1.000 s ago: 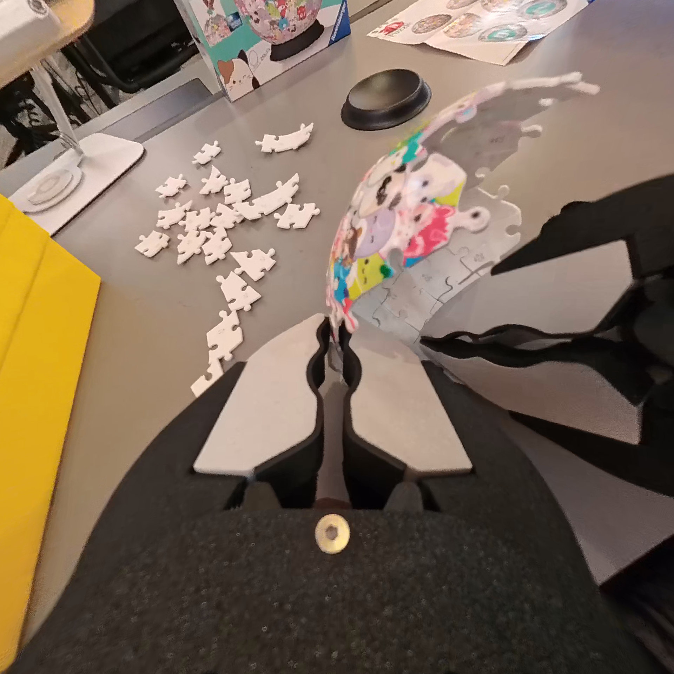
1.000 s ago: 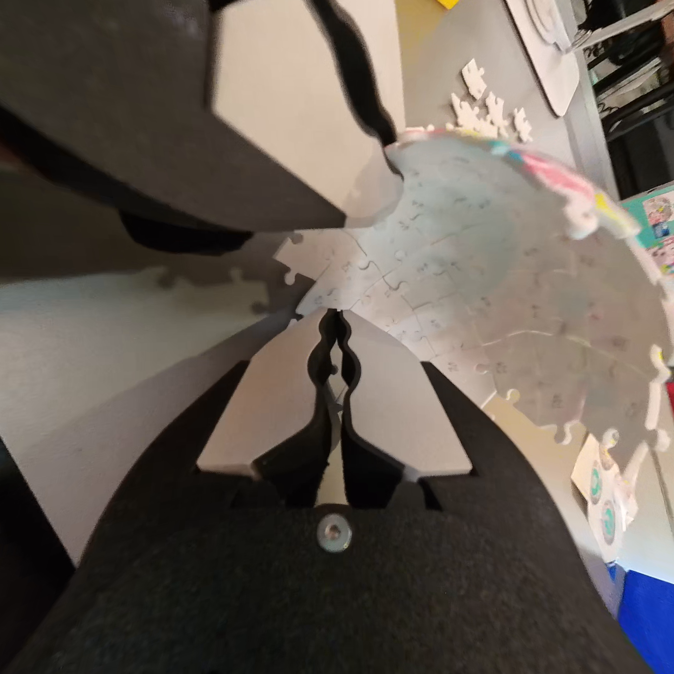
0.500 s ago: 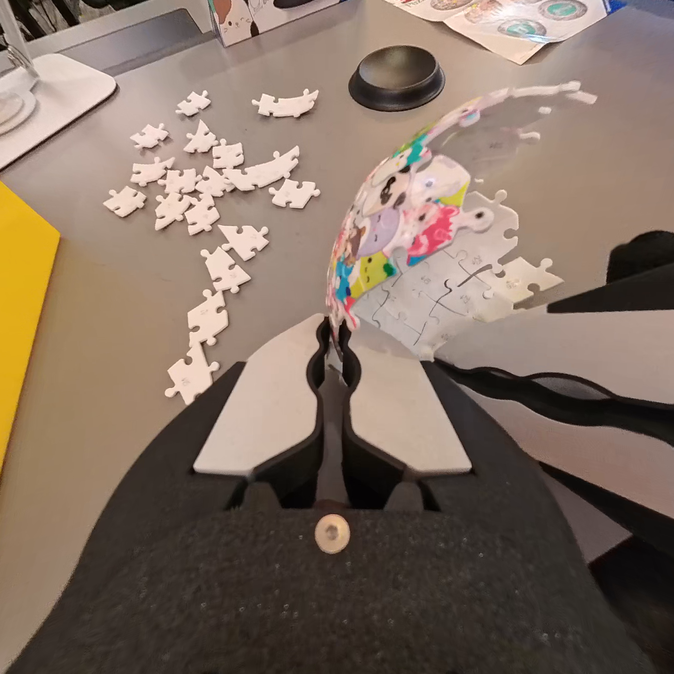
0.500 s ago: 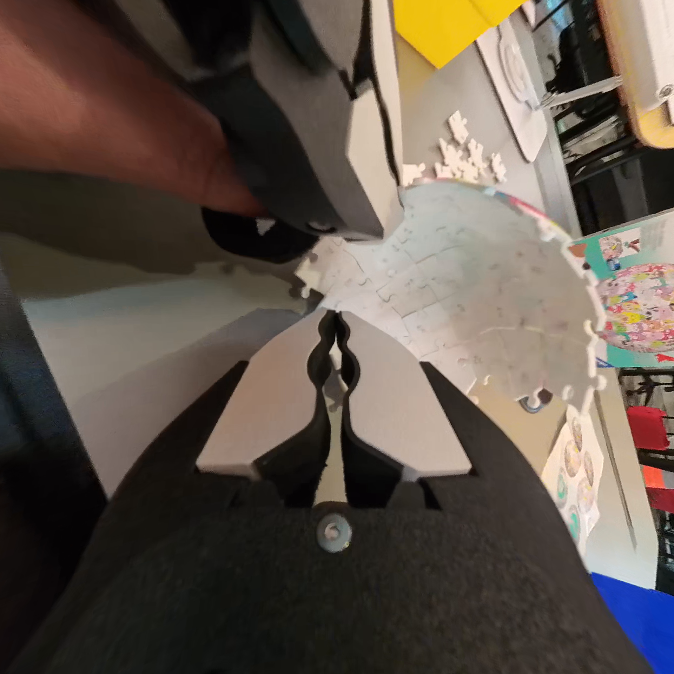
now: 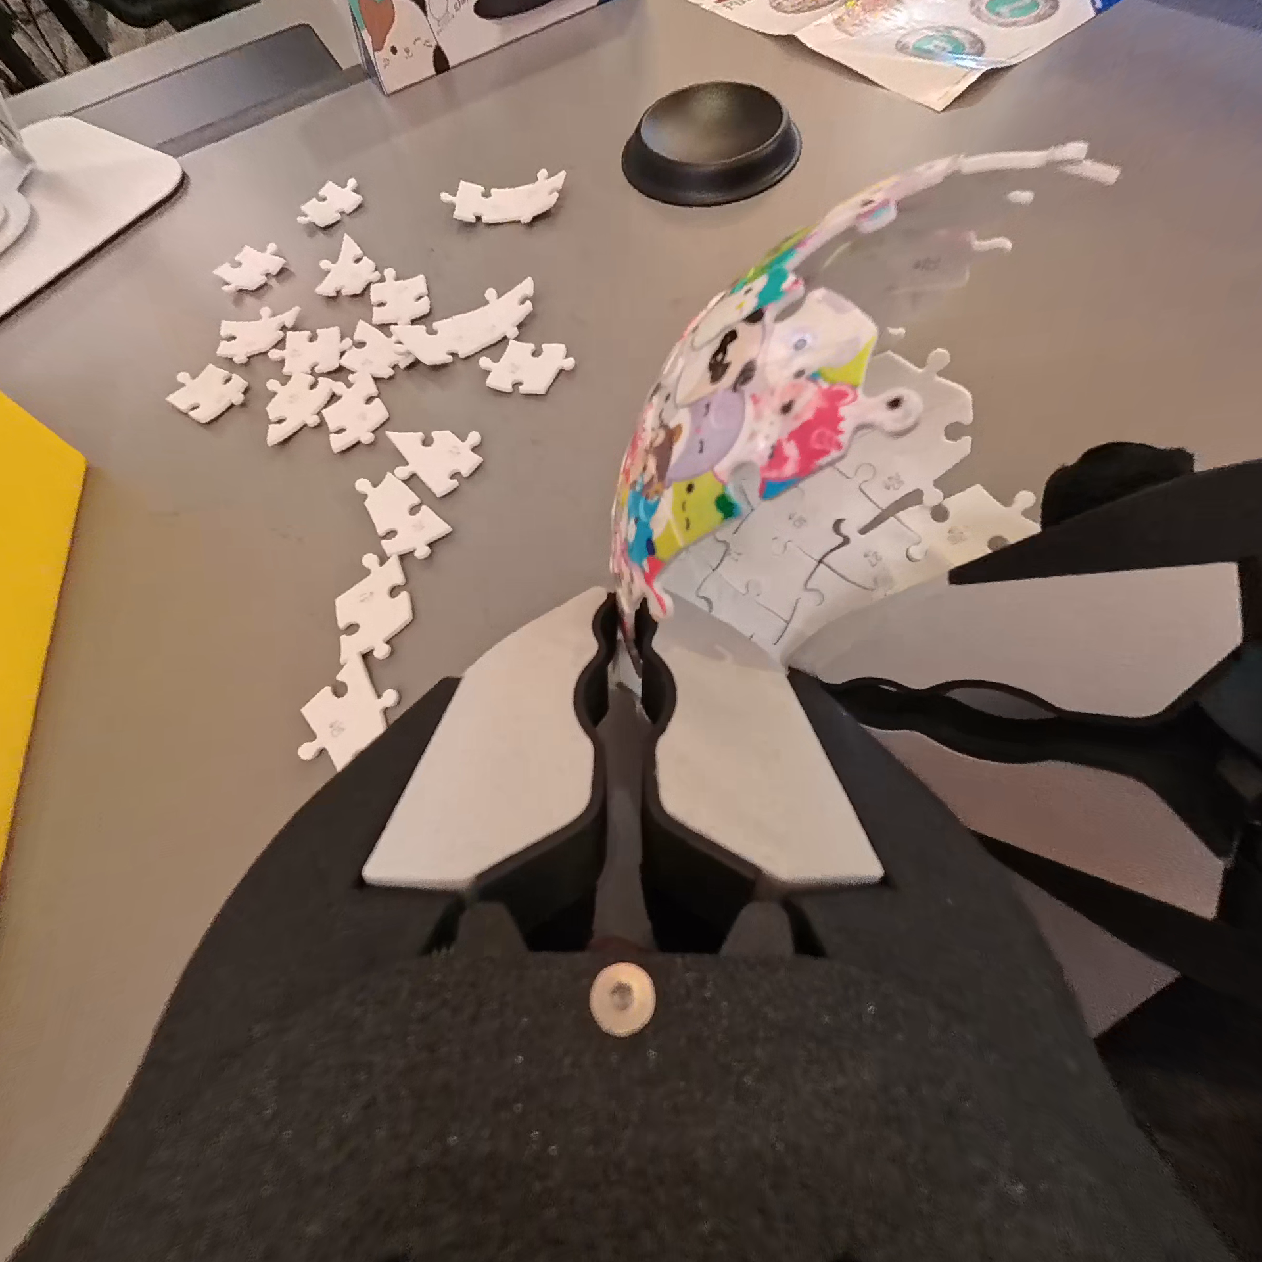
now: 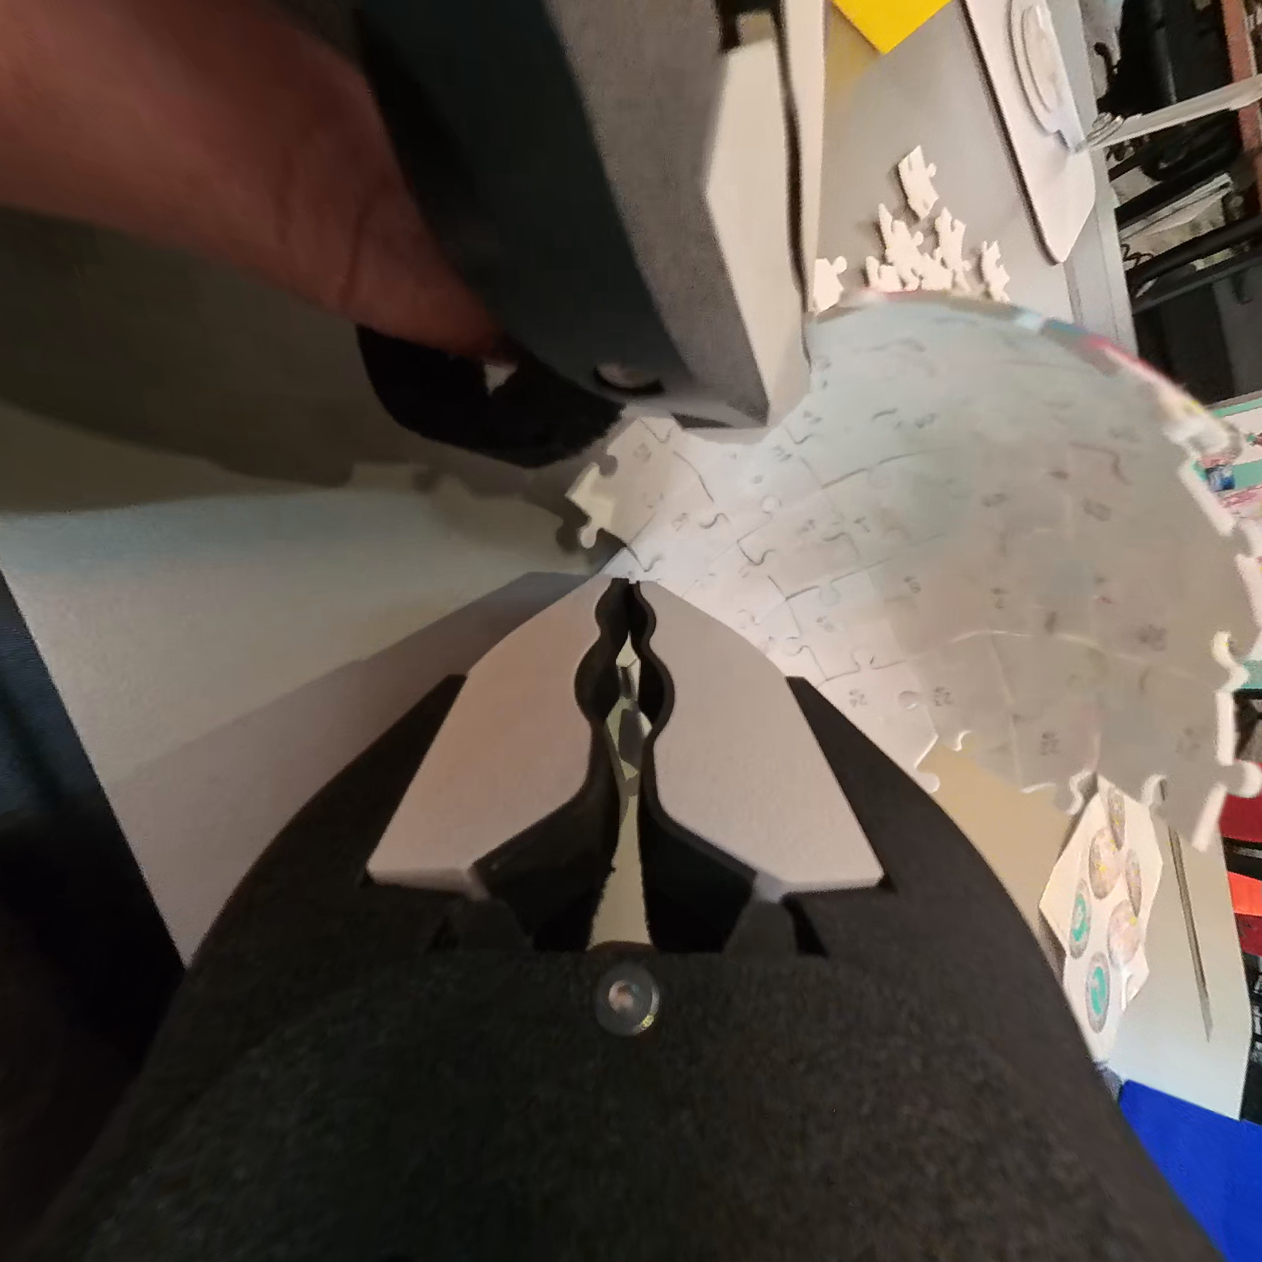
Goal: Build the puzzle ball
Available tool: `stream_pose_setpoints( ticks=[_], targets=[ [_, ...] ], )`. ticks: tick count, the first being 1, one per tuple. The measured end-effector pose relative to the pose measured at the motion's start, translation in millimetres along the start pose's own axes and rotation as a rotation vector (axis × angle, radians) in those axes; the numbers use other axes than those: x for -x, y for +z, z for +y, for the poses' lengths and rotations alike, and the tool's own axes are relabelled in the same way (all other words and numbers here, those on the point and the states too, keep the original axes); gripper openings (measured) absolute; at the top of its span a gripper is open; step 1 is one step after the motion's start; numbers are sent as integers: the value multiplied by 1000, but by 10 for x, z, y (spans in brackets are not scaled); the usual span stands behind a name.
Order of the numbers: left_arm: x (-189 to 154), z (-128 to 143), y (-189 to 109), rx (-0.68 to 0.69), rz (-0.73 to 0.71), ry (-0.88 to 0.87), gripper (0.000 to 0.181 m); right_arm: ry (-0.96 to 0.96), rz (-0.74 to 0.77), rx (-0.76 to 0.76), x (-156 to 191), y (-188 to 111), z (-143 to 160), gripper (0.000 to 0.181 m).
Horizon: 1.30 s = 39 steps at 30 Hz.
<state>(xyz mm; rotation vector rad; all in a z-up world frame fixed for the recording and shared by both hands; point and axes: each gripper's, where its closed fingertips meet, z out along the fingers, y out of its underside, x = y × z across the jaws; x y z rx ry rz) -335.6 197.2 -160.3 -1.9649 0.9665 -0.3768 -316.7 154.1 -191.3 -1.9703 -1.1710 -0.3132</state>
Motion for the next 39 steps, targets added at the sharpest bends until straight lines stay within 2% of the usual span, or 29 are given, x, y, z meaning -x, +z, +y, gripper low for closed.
stream_pose_setpoints(
  ticks=[2, 4, 6, 11, 12, 13, 16, 21, 28, 36, 39],
  targets=[
    [-2, 5, -1, -1, -1, 4, 4, -18, 9, -2, -12, -12, -1, 0],
    [-1, 9, -3, 0, -4, 11, 4, -40, 87, -52, -127, -121, -35, 0],
    [-3, 8, -9, -1, -4, 18, 3, -25, 55, -90, -159, -281, -15, 0],
    [-7, 1, -13, 5, 2, 19, 4, 79, -19, -92, -368, -505, 437, 0],
    [-6, 3, -13, 7, 4, 18, 4, 107, -71, -101, -353, -509, 521, 5],
    [-8, 7, -12, 13, 7, 14, 4, 134, -121, -108, -332, -498, 597, 19],
    [-8, 13, -13, 24, 16, 2, 4, 203, -198, -112, -326, -470, 761, 35],
    [-13, 25, -5, 52, 35, -20, 3, 202, -239, -122, -259, -408, 730, 36],
    [-16, 20, -14, 97, 40, 3, 3, 186, -234, -114, -241, -359, 678, 22],
    [-87, -145, -39, 200, -2, 201, 3, 118, -274, -185, -129, -486, 550, 25],
    [-123, -204, -16, 226, -21, 272, 3, 74, -257, -192, -122, -509, 537, 16]
  ],
)
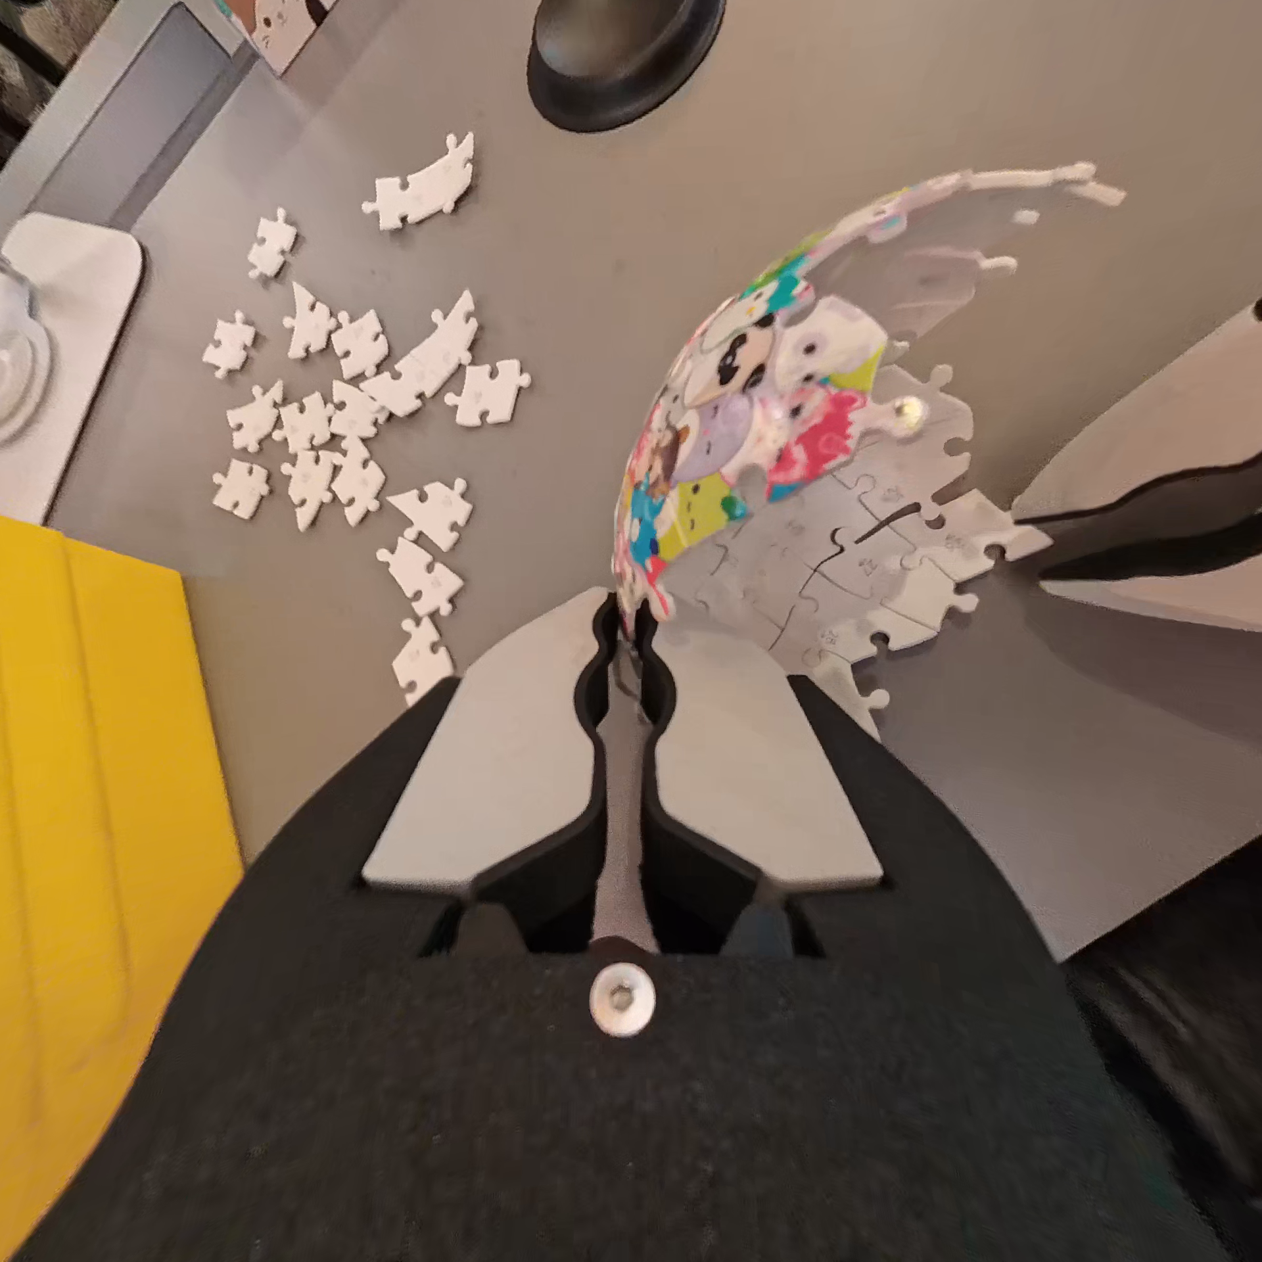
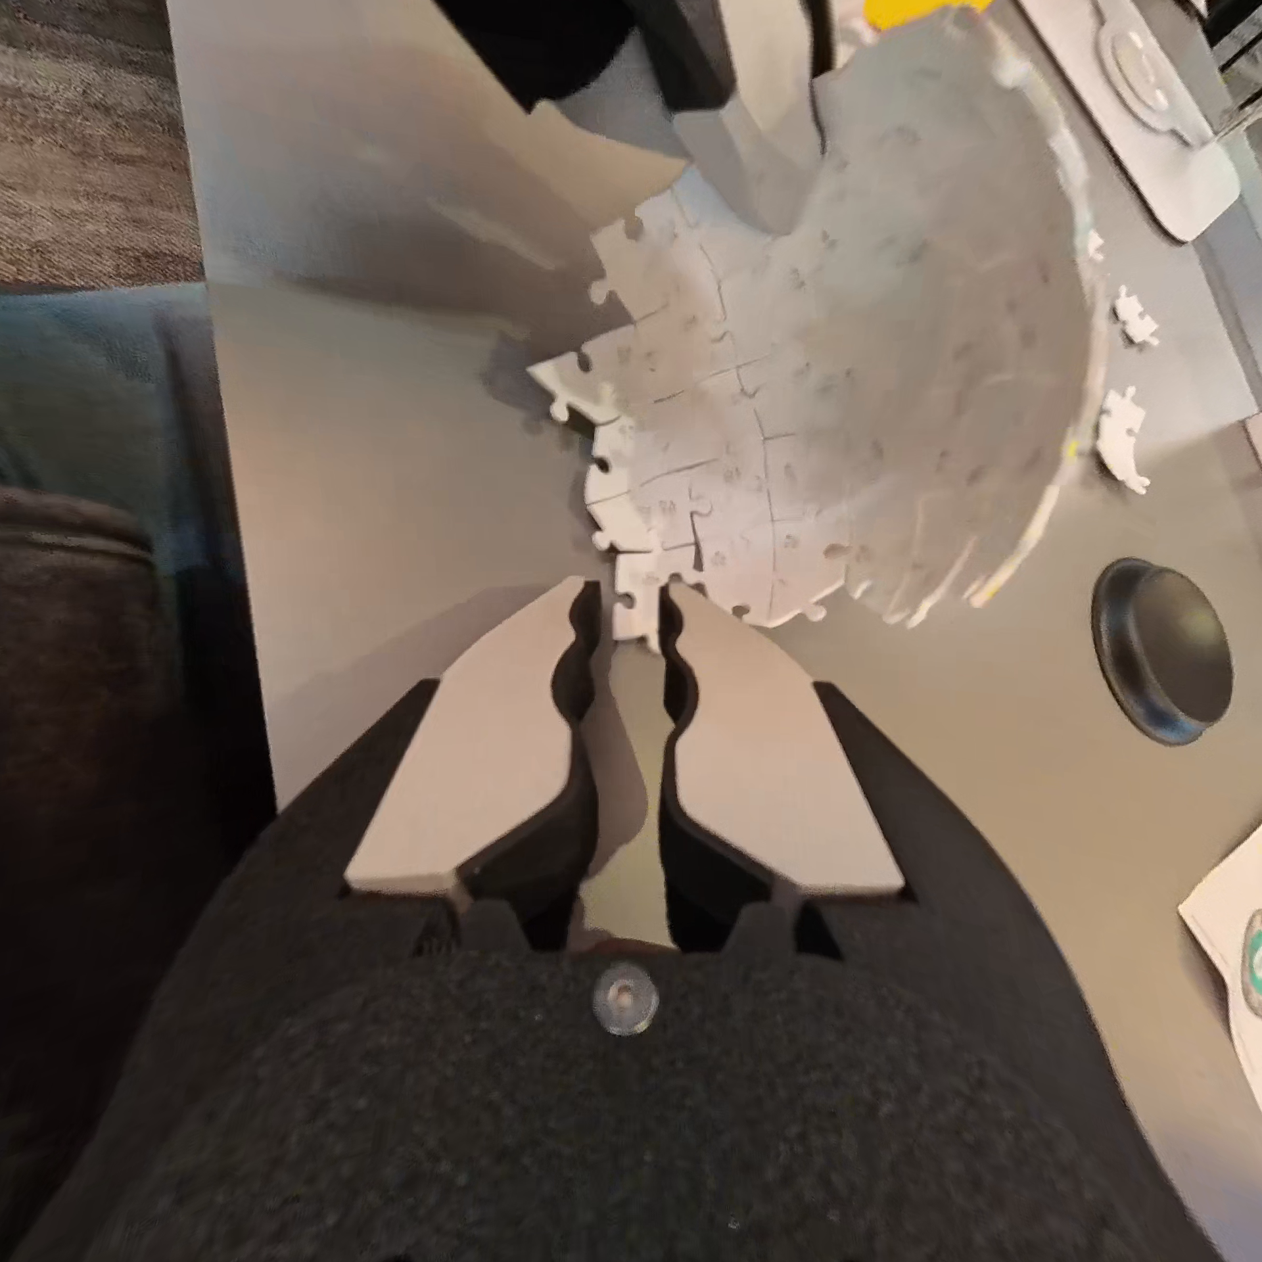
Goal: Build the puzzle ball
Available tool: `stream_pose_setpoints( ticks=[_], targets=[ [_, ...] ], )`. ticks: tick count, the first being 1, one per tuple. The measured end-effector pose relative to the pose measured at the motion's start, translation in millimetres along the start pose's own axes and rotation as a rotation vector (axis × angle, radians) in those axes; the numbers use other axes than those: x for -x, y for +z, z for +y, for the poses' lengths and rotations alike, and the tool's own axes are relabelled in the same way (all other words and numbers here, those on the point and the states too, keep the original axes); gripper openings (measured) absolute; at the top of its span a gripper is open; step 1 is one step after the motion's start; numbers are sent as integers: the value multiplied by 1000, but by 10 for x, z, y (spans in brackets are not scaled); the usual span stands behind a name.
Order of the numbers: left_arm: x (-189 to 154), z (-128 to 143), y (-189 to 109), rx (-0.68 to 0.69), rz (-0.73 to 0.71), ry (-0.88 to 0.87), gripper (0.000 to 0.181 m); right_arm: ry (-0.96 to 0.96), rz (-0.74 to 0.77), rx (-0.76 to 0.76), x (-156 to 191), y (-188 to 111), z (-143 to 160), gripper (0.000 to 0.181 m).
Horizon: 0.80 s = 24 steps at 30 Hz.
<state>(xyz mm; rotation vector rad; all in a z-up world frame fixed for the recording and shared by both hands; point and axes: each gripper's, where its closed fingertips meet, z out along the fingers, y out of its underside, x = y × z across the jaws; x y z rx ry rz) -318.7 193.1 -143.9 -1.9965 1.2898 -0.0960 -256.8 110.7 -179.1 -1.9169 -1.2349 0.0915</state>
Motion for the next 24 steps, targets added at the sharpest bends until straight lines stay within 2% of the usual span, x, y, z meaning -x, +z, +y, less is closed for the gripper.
stream_pose_setpoints(
  ticks=[4, 7, 15, 21, 24],
  targets=[
    [-24, -61, -12, 20, -20, 79, 3, -51, 19, 51, -13, 33, 111, 10],
    [-31, -90, -24, 39, -35, 126, 3, -90, 30, 39, -7, 46, 54, 0],
    [-60, -162, -25, 72, -56, 222, 3, -242, 191, 66, -118, 169, -82, 0],
    [-81, -225, -10, 91, -41, 278, 3, -252, 237, 120, -142, 300, -42, 0],
    [-91, -245, 0, 100, -42, 305, 3, -212, 202, 113, -134, 300, -32, 0]
  ],
)
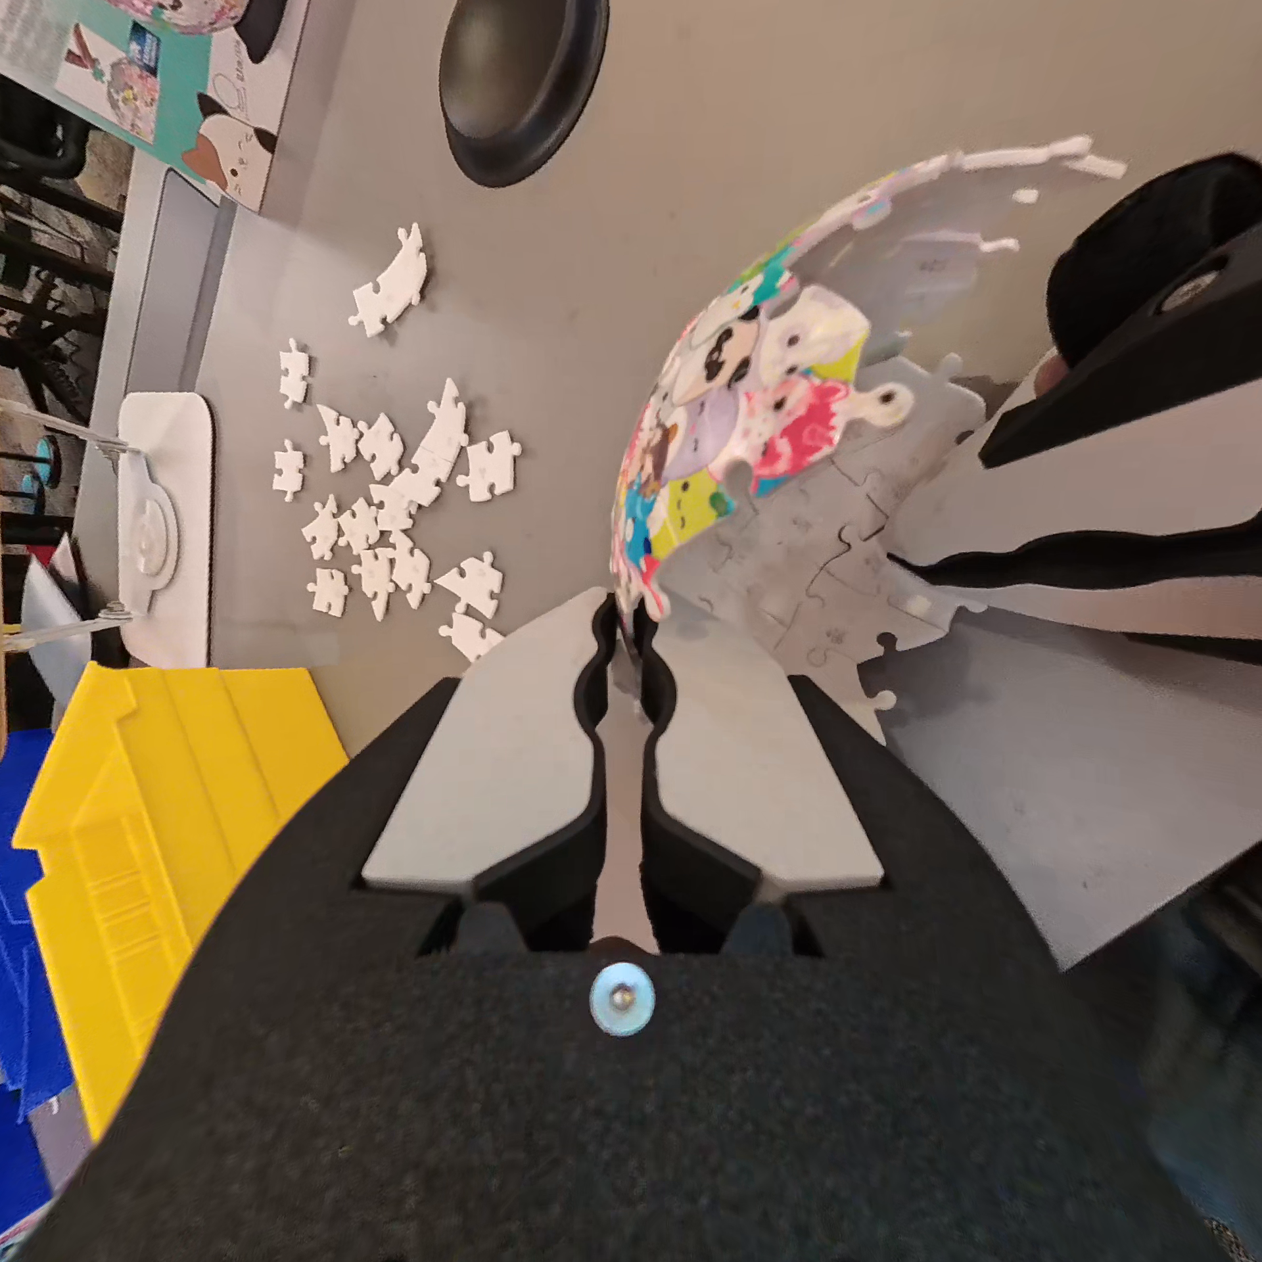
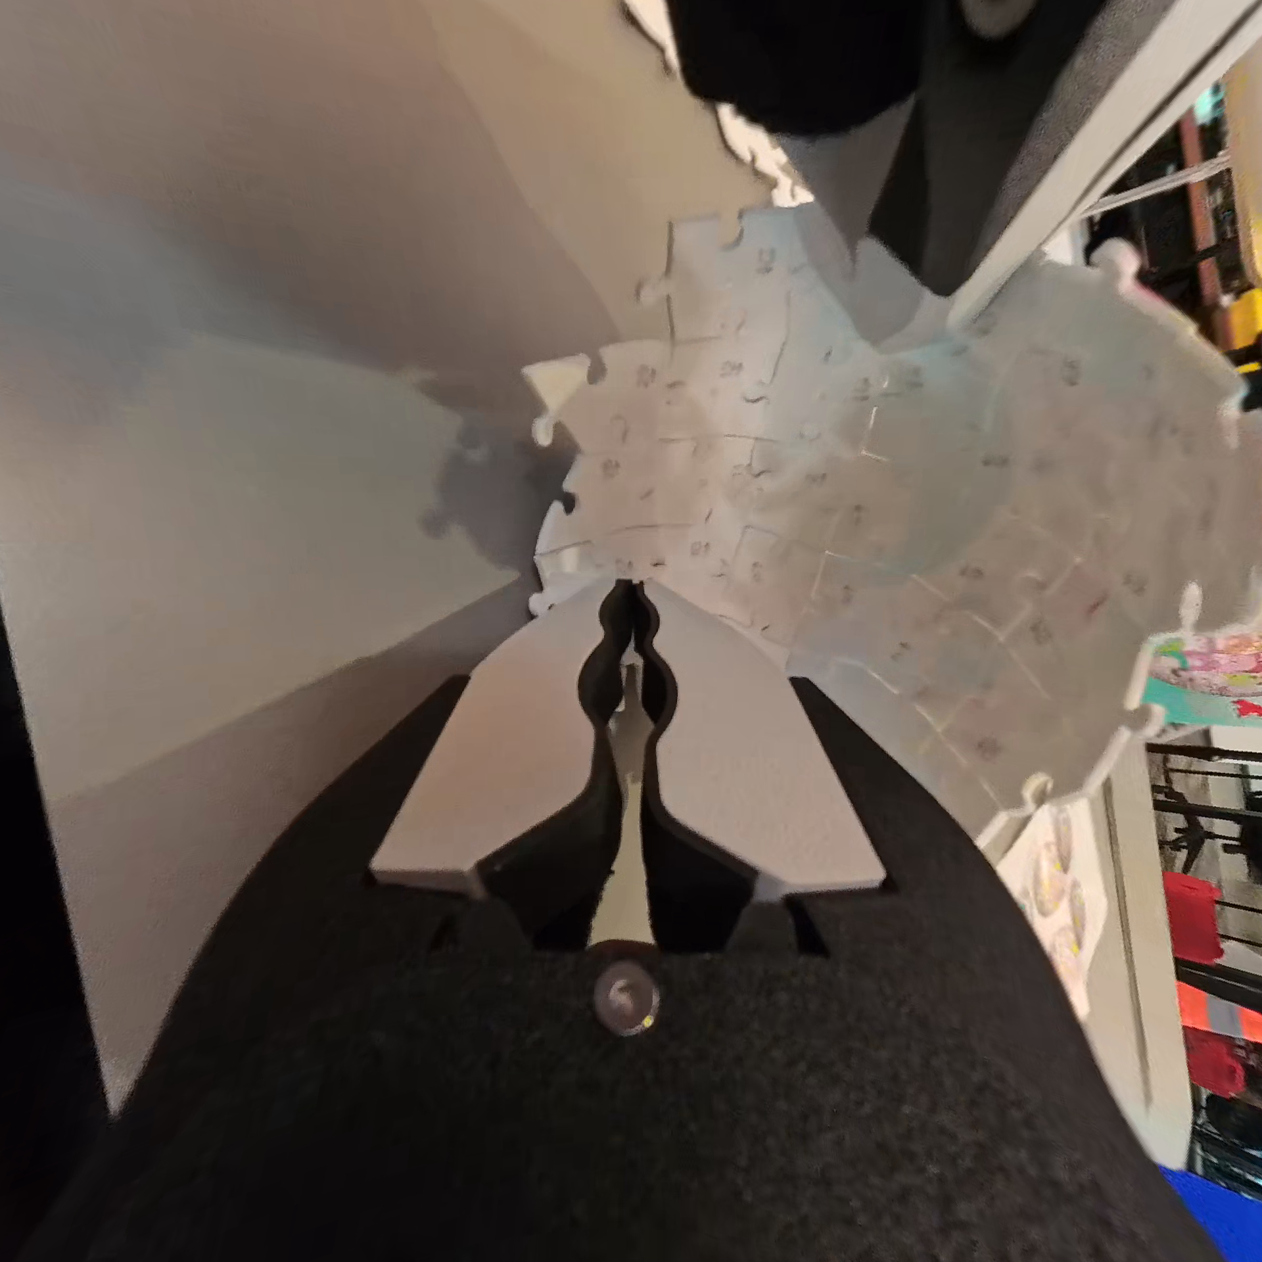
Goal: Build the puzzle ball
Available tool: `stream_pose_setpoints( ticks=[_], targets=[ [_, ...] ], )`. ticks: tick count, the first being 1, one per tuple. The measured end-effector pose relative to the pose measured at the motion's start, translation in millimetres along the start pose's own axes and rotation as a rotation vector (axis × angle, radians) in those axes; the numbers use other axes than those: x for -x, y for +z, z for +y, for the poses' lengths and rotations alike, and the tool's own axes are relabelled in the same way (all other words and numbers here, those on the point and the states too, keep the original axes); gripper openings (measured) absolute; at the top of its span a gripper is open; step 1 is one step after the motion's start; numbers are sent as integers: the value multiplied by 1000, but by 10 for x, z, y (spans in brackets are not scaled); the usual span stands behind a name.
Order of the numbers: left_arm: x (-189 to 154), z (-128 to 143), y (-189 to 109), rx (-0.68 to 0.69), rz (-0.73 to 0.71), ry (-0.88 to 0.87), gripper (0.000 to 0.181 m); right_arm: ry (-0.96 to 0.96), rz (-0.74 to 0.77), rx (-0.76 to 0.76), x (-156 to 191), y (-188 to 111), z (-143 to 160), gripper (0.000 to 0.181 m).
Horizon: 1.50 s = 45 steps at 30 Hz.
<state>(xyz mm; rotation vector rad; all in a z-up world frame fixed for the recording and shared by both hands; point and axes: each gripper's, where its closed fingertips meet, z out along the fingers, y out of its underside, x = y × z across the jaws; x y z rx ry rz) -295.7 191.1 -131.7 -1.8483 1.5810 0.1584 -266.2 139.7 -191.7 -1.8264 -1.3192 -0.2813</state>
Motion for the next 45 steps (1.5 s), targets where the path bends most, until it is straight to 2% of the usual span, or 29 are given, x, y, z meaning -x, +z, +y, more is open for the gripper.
stream_pose_setpoints(
  ticks=[5, 12, 20, 32, 36, 45],
  targets=[
    [10, -19, 20, 3, -1, 24, 4, -44, 50, 7, -21, -12, 4, 0],
    [9, -66, 10, -13, -5, 64, 3, -24, 69, -40, 73, -312, -34, 0],
    [-2, -132, -21, -48, -34, 92, 3, 50, 93, 29, 21, -169, 1, 0],
    [-15, -199, -75, -76, -66, 155, 3, -95, 134, 118, -4, -62, 57, 0],
    [-13, -210, -66, -76, -98, 191, 3, -87, 185, 102, -31, -144, 47, 0],
    [-8, -182, -80, -70, -92, 177, 3, -44, 133, 84, 161, -242, 25, 0]
  ],
)
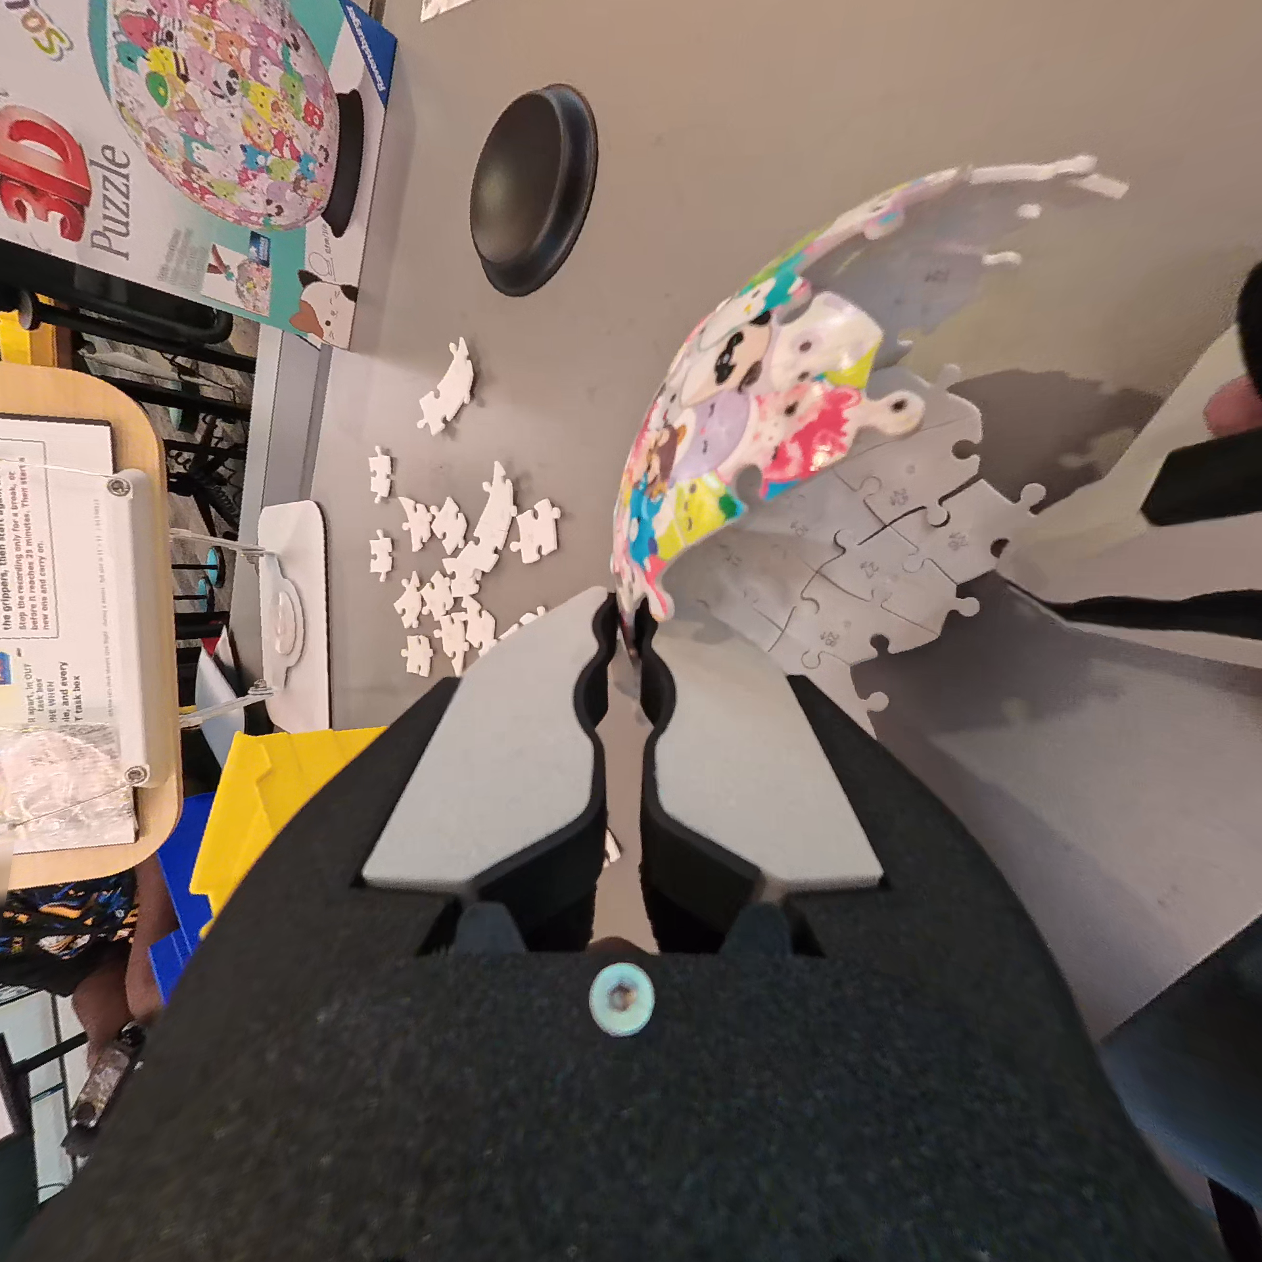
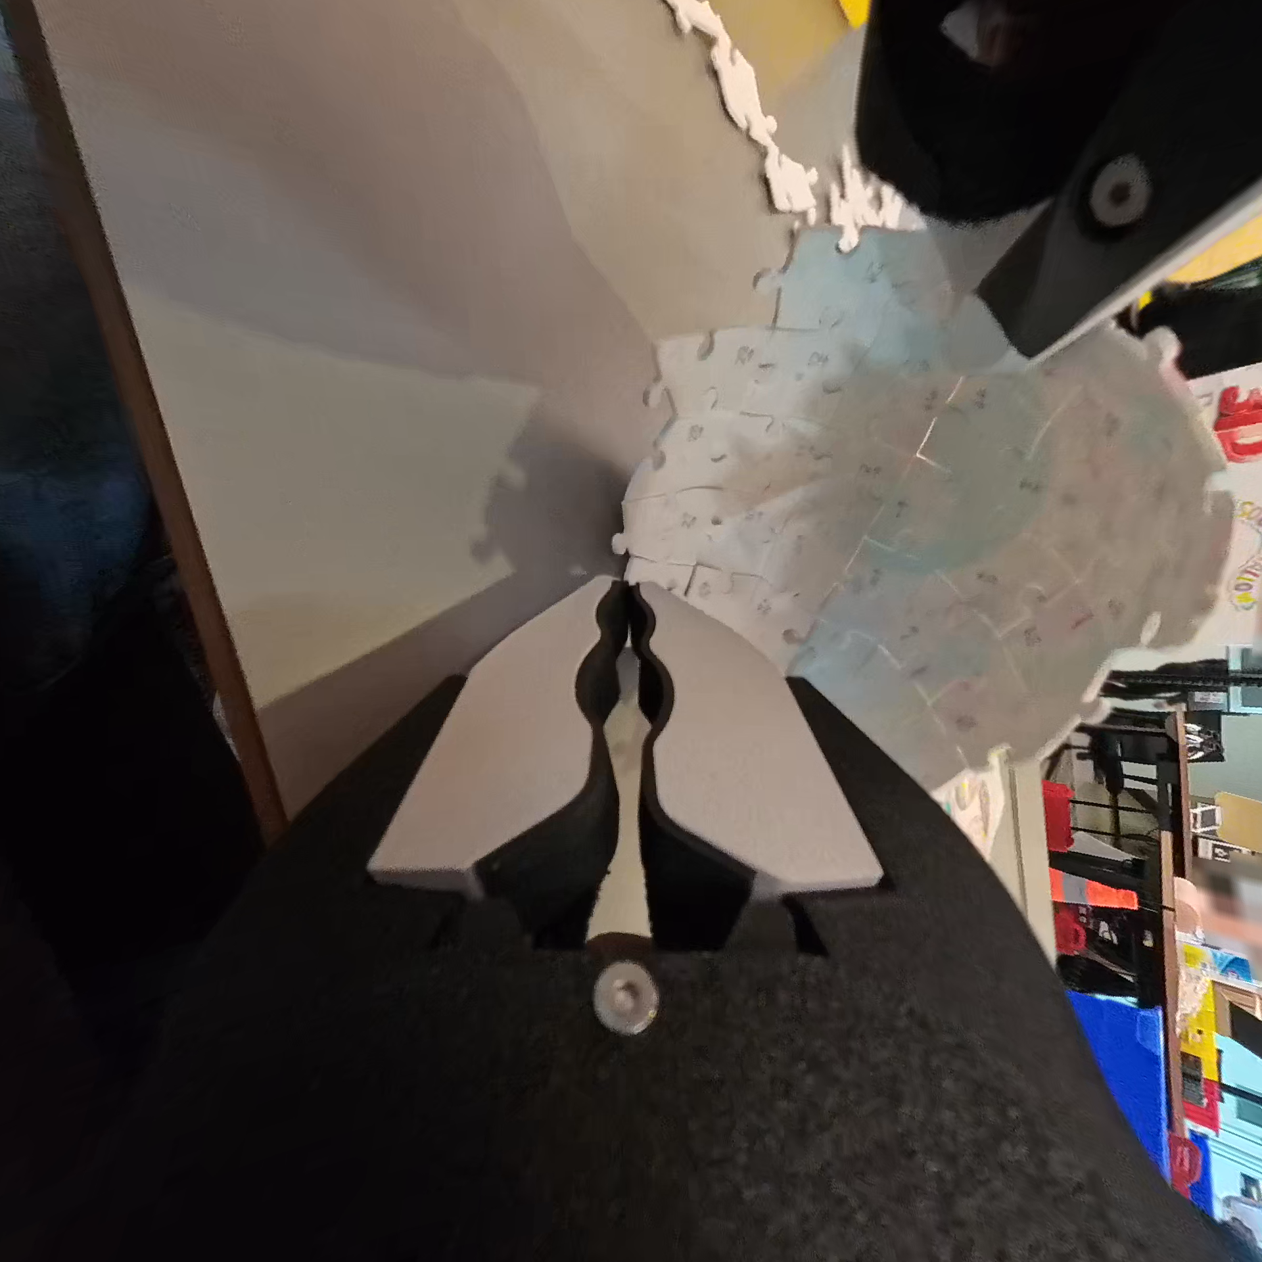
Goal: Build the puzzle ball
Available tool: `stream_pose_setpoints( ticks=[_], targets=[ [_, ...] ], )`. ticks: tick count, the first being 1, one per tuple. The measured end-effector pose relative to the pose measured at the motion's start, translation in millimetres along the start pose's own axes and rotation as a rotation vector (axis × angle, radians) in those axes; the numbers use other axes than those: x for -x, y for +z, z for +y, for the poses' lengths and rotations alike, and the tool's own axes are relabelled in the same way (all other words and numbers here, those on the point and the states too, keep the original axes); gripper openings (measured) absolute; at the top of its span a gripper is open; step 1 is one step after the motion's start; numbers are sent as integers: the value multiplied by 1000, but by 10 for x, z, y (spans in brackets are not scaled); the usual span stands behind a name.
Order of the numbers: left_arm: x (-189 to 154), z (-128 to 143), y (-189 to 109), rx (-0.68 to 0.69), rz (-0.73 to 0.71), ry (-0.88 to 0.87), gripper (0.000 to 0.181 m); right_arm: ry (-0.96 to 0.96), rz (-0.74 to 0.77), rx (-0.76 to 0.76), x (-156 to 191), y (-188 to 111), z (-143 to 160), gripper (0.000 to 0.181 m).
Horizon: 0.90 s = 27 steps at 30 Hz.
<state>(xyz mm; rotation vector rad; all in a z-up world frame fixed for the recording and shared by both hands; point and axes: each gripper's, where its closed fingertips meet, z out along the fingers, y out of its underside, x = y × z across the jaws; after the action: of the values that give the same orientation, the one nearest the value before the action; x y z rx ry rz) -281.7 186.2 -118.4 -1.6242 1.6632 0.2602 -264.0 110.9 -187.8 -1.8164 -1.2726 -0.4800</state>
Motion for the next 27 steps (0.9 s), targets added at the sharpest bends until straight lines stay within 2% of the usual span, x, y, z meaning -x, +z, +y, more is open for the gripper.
stream_pose_setpoints(
  ticks=[11, 15, 20, 27],
  targets=[
    [-6, -3, 8, 23, 0, 13, 3, -12, -1, 17, 1, 34, 30, 0],
    [-3, -2, 15, 30, -18, 24, 3, 26, 30, -15, -110, -15, -18, 0],
    [-4, 7, 8, 29, -15, 15, 3, 56, 61, 30, -203, 117, 90, 0],
    [-6, -16, 1, 5, -1, -14, 3, 79, 37, 45, -195, 193, 91, 0]
  ],
)
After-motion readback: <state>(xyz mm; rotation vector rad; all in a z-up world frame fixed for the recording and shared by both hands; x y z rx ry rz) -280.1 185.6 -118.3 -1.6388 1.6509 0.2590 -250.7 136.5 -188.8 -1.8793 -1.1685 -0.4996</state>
